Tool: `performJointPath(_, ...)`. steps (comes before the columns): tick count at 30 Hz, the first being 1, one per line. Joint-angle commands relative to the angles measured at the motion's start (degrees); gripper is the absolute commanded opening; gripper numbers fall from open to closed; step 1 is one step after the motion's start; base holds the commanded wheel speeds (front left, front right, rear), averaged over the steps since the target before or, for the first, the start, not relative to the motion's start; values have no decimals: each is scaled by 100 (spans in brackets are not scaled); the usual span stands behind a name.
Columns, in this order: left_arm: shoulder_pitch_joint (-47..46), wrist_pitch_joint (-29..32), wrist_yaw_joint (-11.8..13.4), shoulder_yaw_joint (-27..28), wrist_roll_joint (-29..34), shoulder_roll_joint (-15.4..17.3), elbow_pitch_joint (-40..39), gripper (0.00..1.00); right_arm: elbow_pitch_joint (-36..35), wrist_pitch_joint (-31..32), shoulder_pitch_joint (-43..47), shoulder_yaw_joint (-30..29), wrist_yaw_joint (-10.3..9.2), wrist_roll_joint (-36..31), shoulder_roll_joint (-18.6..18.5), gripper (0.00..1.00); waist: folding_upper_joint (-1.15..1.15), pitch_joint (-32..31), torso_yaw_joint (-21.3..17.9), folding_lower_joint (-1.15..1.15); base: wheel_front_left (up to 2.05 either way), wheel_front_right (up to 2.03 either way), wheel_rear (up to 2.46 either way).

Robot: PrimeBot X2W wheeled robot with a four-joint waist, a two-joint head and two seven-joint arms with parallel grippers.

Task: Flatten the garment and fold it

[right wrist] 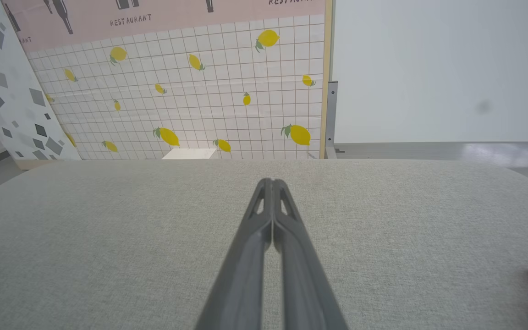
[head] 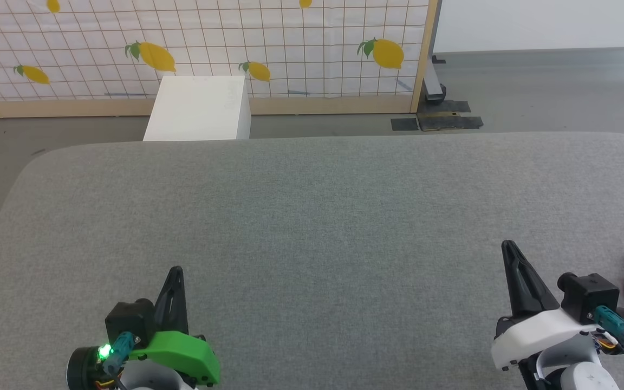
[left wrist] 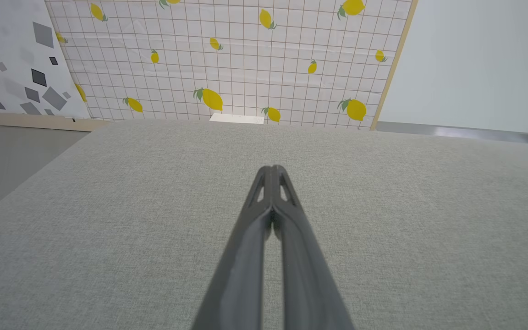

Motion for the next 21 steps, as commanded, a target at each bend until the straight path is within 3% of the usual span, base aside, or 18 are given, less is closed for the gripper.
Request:
performJointPath(1, 9, 46, -39, 34, 90, -22, -45, 0, -60, 40, 77, 14, -3, -67, 4, 0, 0, 2, 3, 0, 0, 0, 0)
performJointPath(21, 14, 279, -127, 179, 354, -91, -252, 0, -296, 240, 113, 43, -4, -220, 6, 0, 0, 24, 43, 0, 0, 0, 0)
